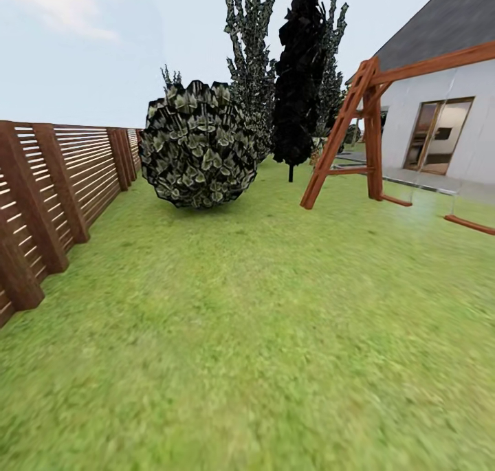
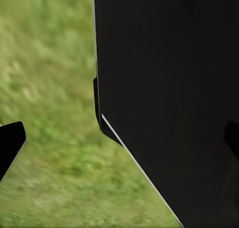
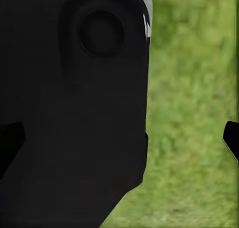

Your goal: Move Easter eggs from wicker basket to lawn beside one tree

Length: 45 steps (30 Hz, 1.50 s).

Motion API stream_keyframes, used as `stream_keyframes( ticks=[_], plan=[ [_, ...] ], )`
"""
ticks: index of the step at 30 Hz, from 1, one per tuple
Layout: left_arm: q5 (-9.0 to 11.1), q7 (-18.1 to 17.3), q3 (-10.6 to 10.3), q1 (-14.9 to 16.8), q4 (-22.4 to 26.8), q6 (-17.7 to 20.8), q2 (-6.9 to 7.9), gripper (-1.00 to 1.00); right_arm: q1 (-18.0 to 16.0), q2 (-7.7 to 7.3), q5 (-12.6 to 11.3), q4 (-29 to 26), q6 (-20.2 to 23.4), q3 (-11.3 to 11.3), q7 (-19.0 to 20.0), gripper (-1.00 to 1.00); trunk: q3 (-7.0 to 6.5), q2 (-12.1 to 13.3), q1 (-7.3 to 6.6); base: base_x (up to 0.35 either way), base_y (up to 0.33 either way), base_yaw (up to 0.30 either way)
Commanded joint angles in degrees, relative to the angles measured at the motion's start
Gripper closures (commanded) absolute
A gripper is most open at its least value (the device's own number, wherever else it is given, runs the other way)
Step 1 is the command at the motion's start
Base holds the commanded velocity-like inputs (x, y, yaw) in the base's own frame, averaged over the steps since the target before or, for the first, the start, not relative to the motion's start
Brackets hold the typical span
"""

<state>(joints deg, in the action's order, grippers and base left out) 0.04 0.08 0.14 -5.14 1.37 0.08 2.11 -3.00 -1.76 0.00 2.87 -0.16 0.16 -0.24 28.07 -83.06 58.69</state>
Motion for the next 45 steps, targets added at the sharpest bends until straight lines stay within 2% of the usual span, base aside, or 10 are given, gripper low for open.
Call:
stream_keyframes(
  ticks=[1, 31, 45],
  plan=[
    [0.0, 0.0, 0.0, 0.0, 0.1, 0.0, 0.00, -1.00, -0.1, 0.00, 0.0, 0.1, 0.0, 0.0, 0.0, -1.00, 0.04, 0.0, 0.03, 0.335, 0.000, 0.000],
    [0.0, 0.0, 0.0, 0.0, 0.1, 0.0, 0.00, -1.00, -0.1, 0.00, 0.1, 0.1, 0.0, 0.1, 0.0, -1.00, 0.04, 0.0, 0.03, 0.335, 0.000, 0.000],
    [0.0, 0.0, 0.0, 0.0, 0.1, 0.0, 0.00, -1.00, -0.1, 0.00, 0.1, 0.1, 0.0, 0.0, 0.0, -1.00, 0.04, 0.0, 0.03, 0.335, 0.000, -0.084]
  ],
)
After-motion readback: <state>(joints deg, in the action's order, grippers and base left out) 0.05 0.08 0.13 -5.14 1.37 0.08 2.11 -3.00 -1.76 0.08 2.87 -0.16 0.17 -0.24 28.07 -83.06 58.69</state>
